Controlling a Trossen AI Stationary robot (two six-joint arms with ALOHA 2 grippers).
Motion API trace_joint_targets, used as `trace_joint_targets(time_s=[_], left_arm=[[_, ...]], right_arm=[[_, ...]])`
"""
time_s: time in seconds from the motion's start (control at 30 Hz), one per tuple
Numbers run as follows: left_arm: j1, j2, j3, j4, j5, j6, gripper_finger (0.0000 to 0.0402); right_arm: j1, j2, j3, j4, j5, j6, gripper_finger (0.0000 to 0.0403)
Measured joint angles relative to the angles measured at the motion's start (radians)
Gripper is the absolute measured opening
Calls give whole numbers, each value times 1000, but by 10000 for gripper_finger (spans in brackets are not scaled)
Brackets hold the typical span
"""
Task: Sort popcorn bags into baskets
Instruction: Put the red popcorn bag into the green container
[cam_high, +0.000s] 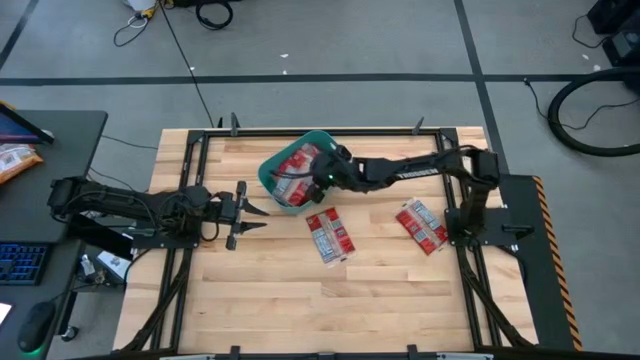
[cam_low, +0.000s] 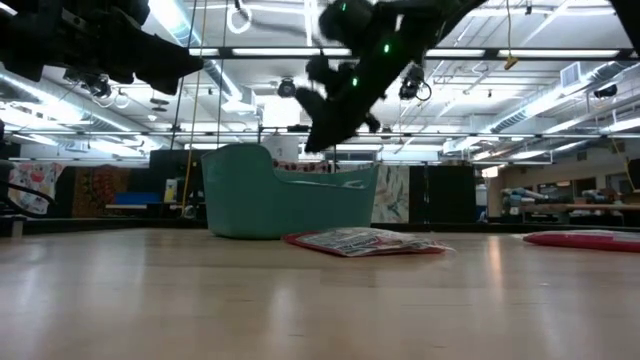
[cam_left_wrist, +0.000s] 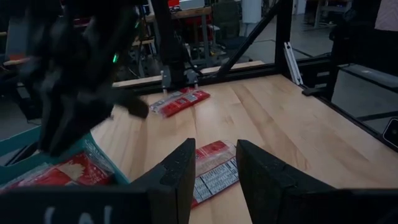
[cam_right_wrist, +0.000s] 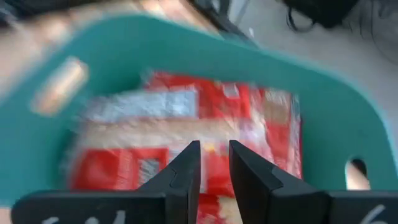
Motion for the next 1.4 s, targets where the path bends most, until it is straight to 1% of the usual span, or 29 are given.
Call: trace_joint_targets(time_s=[0.07,0.13,0.3,0.43,0.53,0.7,0.77,0.9,1.07,1.13,1.23,1.4], left_arm=[[0,0,0,0,0,0,121],[0,0,0,0,0,-6,121],[0,0,0,1,0,-7,121],[0,0,0,1,0,-8,121],[0,0,0,1,0,-8,121],[0,0,0,1,0,-9,121],[0,0,0,0,0,-8,121],[0,0,0,0,0,-9,121],[0,0,0,1,0,-10,121],[0,0,0,1,0,-10,121],[0,0,0,0,0,-10,121],[0,0,0,0,0,-10,121]], right_arm=[[36,-34,0,5,25,-10,89],[72,-62,1,11,22,-18,89],[161,-87,1,-18,-61,11,89],[232,-76,0,-111,-131,71,89],[280,-76,-17,-182,-153,148,89],[342,-78,-18,-362,-160,279,89],[357,-78,-18,-472,-165,349,89],[372,-77,-18,-764,-192,509,89],[379,-76,-18,-1125,-158,741,89],[379,-76,-21,-1233,-154,793,89],[370,-76,-63,-1290,-171,801,89],[332,-76,-203,-1242,-263,763,89]])
